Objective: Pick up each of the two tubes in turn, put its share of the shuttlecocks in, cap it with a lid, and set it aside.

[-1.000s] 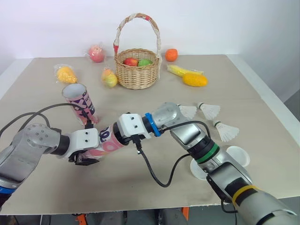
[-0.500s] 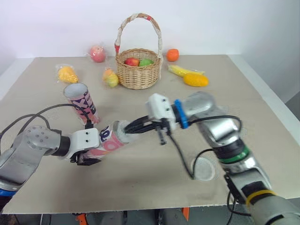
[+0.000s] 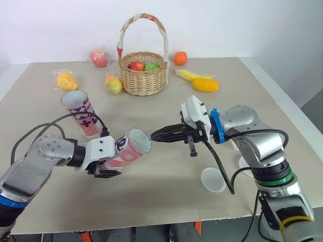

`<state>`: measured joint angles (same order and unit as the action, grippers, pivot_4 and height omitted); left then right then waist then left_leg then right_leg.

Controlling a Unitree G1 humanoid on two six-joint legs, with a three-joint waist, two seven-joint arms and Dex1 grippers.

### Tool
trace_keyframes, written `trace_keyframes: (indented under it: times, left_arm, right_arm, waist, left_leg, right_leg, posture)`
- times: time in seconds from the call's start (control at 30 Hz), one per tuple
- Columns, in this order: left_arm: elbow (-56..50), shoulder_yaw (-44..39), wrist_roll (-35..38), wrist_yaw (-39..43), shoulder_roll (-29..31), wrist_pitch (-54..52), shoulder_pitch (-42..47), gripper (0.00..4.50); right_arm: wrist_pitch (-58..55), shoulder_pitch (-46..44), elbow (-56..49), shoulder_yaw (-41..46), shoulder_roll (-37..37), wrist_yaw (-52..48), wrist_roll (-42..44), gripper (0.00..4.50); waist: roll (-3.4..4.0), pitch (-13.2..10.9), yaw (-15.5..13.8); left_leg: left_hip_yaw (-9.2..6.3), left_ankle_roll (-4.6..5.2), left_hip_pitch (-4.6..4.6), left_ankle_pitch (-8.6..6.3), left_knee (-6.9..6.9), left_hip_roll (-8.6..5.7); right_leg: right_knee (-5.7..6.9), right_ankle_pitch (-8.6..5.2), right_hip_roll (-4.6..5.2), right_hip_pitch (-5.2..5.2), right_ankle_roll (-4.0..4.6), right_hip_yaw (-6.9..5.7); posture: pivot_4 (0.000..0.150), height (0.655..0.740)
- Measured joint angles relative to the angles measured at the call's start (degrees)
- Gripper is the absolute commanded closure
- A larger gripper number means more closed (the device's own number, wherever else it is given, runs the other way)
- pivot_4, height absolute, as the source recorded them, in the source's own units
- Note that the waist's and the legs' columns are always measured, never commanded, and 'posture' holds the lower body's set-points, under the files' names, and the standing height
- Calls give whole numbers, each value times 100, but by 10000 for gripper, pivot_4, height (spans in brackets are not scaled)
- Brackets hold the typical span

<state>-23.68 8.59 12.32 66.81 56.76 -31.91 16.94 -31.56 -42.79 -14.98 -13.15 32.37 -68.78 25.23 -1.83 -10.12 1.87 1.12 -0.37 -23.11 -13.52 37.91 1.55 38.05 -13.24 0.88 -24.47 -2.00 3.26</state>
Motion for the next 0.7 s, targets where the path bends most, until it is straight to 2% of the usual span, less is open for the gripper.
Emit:
trace_keyframes:
  times: [0.17, 0.4, 0.53, 0.6, 0.7]
  left_arm:
    - [166, 158, -116, 5, 5, 130, 147, 13155]
    - [249, 241, -161, 31, 4, 228, 222, 13155]
    - [248, 240, -170, 11, 4, 236, 220, 13155]
    - [239, 238, -169, -11, 1, 244, 212, 13155]
    - [239, 202, -150, -65, -16, 288, 157, 13155]
  right_arm:
    - [648, -640, 418, -775, -355, 50, -853, 44297]
    - [1275, -900, 1226, -1693, -1128, 139, -1699, 44297]
    - [1200, -898, 1188, -1507, -1075, 76, -1570, 44297]
    - [906, -818, 990, -1117, -860, -24, -1156, 44297]
    - [184, -650, 651, -9, -180, -155, -277, 44297]
  waist:
    - [0, 0, 21]
    - [-1, 0, 19]
    - [-2, 1, 15]
    - [-2, 0, 3]
    - [-2, 0, -51]
  left_leg:
    - [11, 0, -1, 0, 1, 2]
    - [14, -1, -37, 1, 2, 9]
    - [14, -1, -39, 0, 2, 10]
    - [10, -1, -42, 0, 4, 12]
    - [12, -1, -41, 0, 5, 10]
  right_leg:
    - [0, 7, -14, -11, 9, 5]
    - [9, 29, -24, -54, 52, 11]
    - [9, 29, -18, -54, 51, 11]
    - [9, 29, -16, -54, 50, 9]
    - [8, 28, -5, -52, 47, 8]
  posture:
    - [1500, 7400]
    - [1500, 7400]
    - [1500, 7400]
    - [1500, 7400]
    - [1500, 7400]
